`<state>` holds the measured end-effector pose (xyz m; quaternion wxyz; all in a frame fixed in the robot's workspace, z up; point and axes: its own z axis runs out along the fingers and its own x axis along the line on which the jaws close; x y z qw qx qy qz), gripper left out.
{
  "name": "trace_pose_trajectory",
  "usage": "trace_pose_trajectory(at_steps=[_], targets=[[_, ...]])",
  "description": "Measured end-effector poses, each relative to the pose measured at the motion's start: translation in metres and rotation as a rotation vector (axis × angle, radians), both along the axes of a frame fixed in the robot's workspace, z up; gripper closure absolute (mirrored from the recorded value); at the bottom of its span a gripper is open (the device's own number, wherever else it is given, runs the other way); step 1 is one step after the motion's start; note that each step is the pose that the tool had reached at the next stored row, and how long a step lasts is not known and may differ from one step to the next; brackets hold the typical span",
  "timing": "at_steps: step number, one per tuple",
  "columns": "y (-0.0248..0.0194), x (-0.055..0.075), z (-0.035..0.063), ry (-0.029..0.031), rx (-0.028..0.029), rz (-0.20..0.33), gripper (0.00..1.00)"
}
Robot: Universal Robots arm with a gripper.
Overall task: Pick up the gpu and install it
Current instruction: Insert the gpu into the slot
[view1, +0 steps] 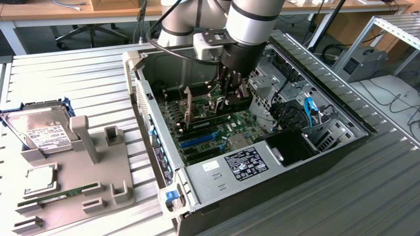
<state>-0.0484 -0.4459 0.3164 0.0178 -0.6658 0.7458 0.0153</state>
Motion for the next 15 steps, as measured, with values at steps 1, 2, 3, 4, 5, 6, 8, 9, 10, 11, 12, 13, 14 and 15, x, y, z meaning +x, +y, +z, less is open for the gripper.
trace_pose_trajectory(at_steps=[1,2,3,4,5,6,8,9,10,11,12,13,14,15], targets=[[0.0000,0.000,-0.0001,0.0001,-0.0001,0.000,0.71],[0.0000,0.000,-0.0002,0.0001,0.0000,0.000,0.71],[0.0000,-0.001,-0.0004,0.0000,0.0000,0.000,0.71],[0.0000,-0.001,-0.0005,0.0000,0.0000,0.000,0.71],[0.0000,-0.002,-0.0006,0.0000,-0.0001,0.000,0.71],[0.0000,-0.002,-0.0008,0.0000,0.0000,0.000,0.71],[0.0000,-0.003,-0.0010,0.0001,-0.0001,0.000,0.71],[0.0000,-0.003,-0.0011,0.0000,0.0000,0.000,0.71],[0.0000,-0.004,-0.0013,0.0000,0.0000,0.000,0.71],[0.0000,-0.007,-0.0020,0.0000,0.0000,0.000,0.71],[0.0000,-0.009,-0.0024,0.0000,0.0001,0.000,0.71],[0.0000,-0.012,-0.0027,0.0000,0.0000,0.000,0.71],[0.0000,-0.017,-0.0033,0.0000,0.0001,0.000,0.71],[0.0000,-0.021,-0.0039,0.0000,0.0000,0.000,0.71]])
